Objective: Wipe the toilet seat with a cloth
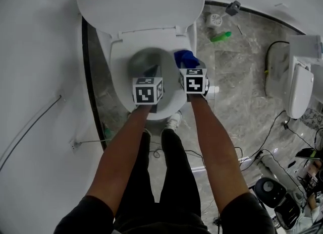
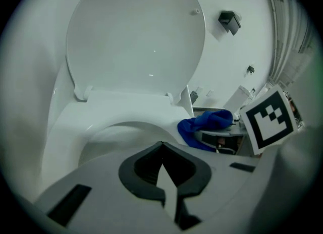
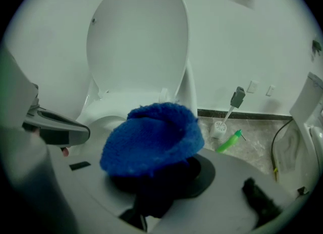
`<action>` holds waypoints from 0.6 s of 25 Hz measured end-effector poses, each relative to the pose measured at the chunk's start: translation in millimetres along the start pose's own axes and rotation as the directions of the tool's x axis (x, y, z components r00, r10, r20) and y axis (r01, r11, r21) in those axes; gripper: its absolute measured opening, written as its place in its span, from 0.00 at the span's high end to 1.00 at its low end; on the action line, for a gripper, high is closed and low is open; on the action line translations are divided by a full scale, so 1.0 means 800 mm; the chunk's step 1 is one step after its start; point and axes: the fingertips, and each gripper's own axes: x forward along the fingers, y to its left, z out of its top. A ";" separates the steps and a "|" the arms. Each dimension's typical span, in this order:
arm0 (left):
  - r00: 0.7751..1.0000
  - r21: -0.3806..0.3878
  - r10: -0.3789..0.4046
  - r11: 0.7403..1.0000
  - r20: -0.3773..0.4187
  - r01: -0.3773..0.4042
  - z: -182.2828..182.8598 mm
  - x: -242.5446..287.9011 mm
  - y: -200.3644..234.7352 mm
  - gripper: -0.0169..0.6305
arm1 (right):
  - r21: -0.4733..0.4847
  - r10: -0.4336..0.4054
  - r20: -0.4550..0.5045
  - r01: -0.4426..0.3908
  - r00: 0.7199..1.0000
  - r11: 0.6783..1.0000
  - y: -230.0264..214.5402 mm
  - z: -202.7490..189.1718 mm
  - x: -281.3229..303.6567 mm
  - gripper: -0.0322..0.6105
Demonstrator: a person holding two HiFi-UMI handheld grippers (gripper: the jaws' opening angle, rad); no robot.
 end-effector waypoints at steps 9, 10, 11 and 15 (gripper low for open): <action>0.998 -0.086 0.002 0.996 -0.070 -0.008 -0.084 -0.031 -0.014 0.96 | -0.022 0.051 0.000 -0.051 0.999 0.998 0.040 -0.079 -0.044 0.80; 0.997 -0.086 0.004 0.996 -0.079 -0.011 -0.094 -0.036 -0.015 0.96 | -0.033 0.059 -0.006 -0.059 0.998 0.998 0.045 -0.087 -0.049 0.80; 0.996 -0.085 0.004 0.996 -0.086 -0.012 -0.102 -0.040 -0.016 0.96 | -0.046 0.068 -0.014 -0.069 0.998 0.997 0.051 -0.095 -0.053 0.80; 0.995 -0.095 0.007 0.995 -0.097 -0.016 -0.131 -0.057 -0.017 0.96 | -0.073 0.099 -0.039 -0.102 0.994 0.992 0.073 -0.130 -0.072 0.80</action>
